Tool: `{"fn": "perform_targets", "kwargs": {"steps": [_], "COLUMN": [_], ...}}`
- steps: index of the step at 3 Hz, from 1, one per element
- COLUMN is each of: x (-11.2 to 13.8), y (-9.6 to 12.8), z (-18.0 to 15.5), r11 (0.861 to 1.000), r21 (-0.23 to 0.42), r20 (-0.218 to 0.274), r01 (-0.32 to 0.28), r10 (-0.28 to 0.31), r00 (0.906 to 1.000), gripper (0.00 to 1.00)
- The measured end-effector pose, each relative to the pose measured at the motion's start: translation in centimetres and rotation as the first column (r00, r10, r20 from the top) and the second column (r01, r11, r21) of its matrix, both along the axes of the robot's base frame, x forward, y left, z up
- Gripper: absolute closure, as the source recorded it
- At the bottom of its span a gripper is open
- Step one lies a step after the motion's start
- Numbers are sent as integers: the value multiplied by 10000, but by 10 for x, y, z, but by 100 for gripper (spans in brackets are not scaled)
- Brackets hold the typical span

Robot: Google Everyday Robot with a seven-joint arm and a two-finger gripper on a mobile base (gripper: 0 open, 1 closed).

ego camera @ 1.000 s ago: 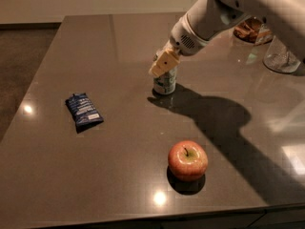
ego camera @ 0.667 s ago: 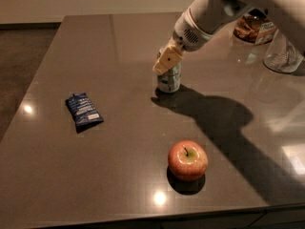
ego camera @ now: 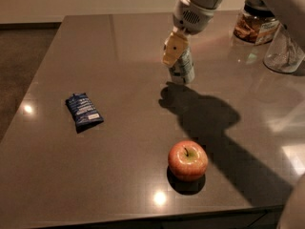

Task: Knock 7up can over

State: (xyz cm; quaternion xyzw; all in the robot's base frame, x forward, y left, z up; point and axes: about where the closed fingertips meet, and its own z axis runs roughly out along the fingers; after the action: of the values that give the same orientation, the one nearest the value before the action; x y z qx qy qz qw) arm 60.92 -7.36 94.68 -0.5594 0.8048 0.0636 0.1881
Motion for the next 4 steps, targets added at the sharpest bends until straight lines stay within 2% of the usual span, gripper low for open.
{"fn": "perform_targets", "kwargs": {"steps": [1,2,3,4], "x": [2,9,15,18], "y": [4,12,19,26], "z": [-2,-12,-24,-36], "r11": [9935,9796,9668,9538], "r21": [-961,-1609,-1999,-2358], "r20": [-278,-510,-654,-781], "r01": [-610,-1203,-1595,-1864], "r10": [585,1135,1493,1726], "r00": [9979,9922,9866,9819], "gripper": [100,100,88,64]}}
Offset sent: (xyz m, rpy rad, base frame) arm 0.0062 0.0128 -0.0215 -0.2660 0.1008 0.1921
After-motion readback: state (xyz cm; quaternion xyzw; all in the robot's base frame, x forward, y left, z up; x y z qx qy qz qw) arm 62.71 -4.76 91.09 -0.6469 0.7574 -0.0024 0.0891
